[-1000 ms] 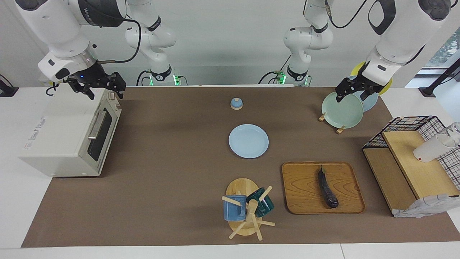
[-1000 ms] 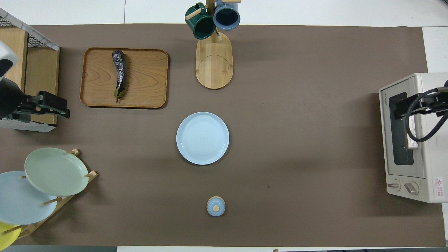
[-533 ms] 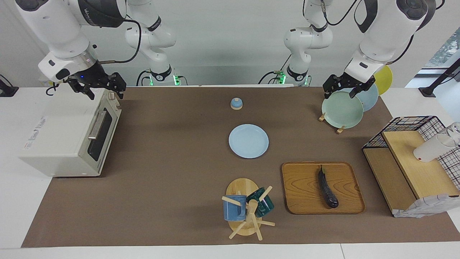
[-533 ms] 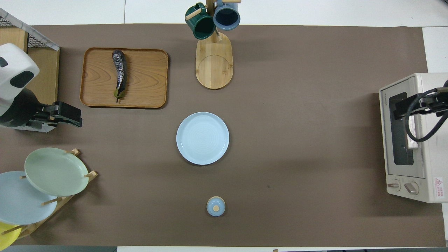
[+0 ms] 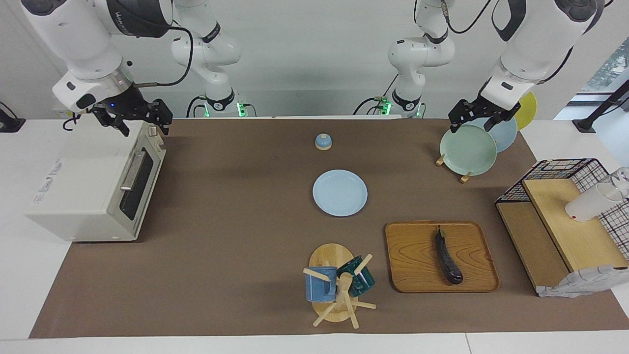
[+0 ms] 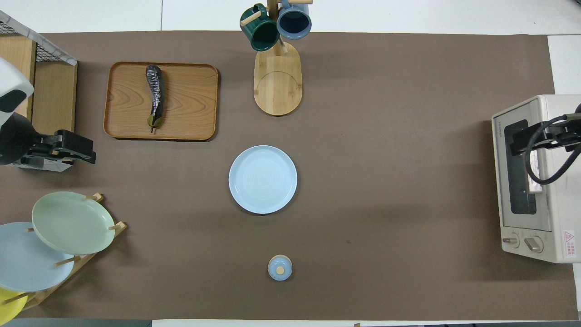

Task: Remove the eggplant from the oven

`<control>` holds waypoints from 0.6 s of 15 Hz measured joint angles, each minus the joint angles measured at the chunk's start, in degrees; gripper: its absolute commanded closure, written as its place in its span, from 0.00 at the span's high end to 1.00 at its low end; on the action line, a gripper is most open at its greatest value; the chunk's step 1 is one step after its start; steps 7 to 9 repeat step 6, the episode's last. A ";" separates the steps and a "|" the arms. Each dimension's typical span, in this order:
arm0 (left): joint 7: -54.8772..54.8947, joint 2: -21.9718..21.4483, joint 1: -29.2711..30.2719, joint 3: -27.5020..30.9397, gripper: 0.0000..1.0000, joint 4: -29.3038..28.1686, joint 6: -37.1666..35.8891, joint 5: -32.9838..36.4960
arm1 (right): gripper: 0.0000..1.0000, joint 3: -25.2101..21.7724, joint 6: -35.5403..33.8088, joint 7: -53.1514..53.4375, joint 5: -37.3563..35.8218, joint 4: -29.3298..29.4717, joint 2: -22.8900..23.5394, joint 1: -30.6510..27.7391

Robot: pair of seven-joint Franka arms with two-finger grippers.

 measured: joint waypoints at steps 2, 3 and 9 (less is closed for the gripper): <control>0.00 0.00 0.18 0.00 1.00 0.00 0.01 0.00 | 1.00 0.00 -0.01 0.00 0.00 0.00 0.00 0.00; 0.00 0.00 0.19 0.00 1.00 0.00 0.01 0.00 | 1.00 0.00 -0.01 0.00 0.00 0.00 0.00 0.00; 0.00 0.00 0.30 0.00 1.00 0.00 0.01 0.00 | 1.00 0.00 -0.02 0.00 0.00 0.00 0.00 0.00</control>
